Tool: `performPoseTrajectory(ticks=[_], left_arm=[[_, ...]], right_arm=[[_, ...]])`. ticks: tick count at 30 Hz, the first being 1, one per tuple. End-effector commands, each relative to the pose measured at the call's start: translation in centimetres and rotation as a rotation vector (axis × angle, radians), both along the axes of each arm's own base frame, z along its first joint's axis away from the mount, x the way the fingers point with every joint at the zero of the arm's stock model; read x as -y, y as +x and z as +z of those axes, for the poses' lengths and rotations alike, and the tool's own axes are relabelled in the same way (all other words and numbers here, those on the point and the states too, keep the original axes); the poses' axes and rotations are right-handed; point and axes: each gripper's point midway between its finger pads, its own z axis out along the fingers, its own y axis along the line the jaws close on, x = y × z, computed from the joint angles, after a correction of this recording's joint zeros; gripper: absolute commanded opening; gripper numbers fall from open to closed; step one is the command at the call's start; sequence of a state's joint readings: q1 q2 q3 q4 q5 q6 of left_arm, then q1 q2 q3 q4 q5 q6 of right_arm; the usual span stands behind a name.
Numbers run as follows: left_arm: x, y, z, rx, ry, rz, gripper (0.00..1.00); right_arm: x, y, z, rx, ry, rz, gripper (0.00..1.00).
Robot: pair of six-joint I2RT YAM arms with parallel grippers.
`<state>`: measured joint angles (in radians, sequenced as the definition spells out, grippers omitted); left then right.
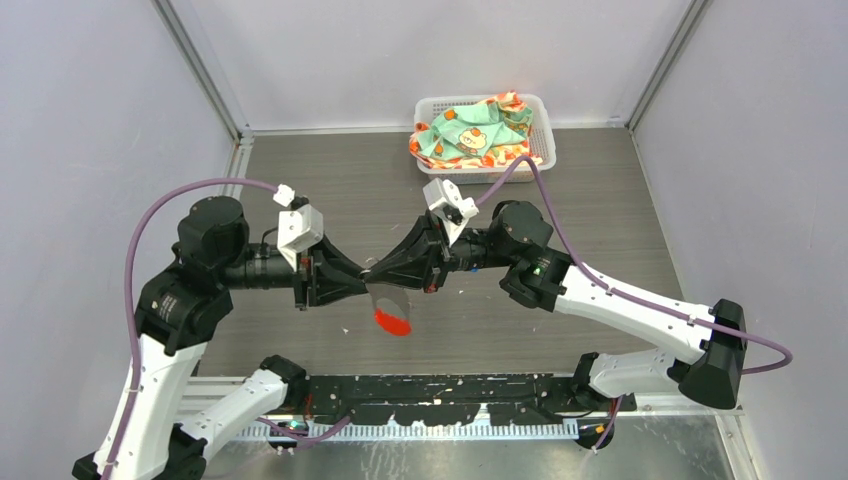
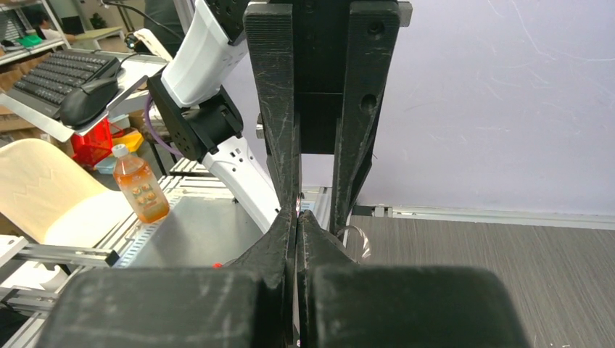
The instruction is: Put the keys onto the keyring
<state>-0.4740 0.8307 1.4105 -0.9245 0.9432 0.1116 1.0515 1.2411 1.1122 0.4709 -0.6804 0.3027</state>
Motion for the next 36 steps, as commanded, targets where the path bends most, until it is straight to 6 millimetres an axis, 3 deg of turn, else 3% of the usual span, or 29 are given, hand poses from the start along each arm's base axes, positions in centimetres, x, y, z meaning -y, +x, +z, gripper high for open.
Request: performPoseTrajectory(ticks=[1, 3, 11, 19, 27, 29, 31, 36], left_arm=[[0.3, -0.5, 1.9, 0.038, -0.057, -0.024, 0.21], [0.3, -0.5, 2.0, 0.015, -0.064, -0.013, 0.17], [0.3, -0.8, 2.0, -0.002, -0.067, -0.018, 0.31], [0.2, 0.4, 1.8, 0.003, -0.054, 0.044, 0.17], [0.2, 0.4, 1.7, 0.002, -0.057, 0.044, 0.18], [0.2, 0.3, 1.7, 0.005, -0.059, 0.038, 0.04], [0.3, 0.3, 1.5, 0.007, -0.058, 0.032, 0.01], [0.1, -0.3, 0.9, 0.023, -0.037, -0.003, 0.0]], right_arm=[[0.5, -0.6, 1.4, 0.031, 0.045, 0.019, 0.01], [0.3, -0.5, 1.2, 0.031, 0.035, 0.019, 0.01], [0.1, -0.4, 0.5, 0.03, 0.009, 0.021, 0.01], [0.0, -0.5, -0.1, 0.035, -0.019, 0.034, 0.01], [-0.2, -0.3, -0.9, 0.031, -0.063, 0.031, 0.01], [-0.3, -0.4, -0.9, 0.03, -0.065, 0.033, 0.01], [-0.3, -0.3, -0.9, 0.026, -0.07, 0.032, 0.01], [-0.6, 0.2, -1.0, -0.011, -0.112, 0.007, 0.1]])
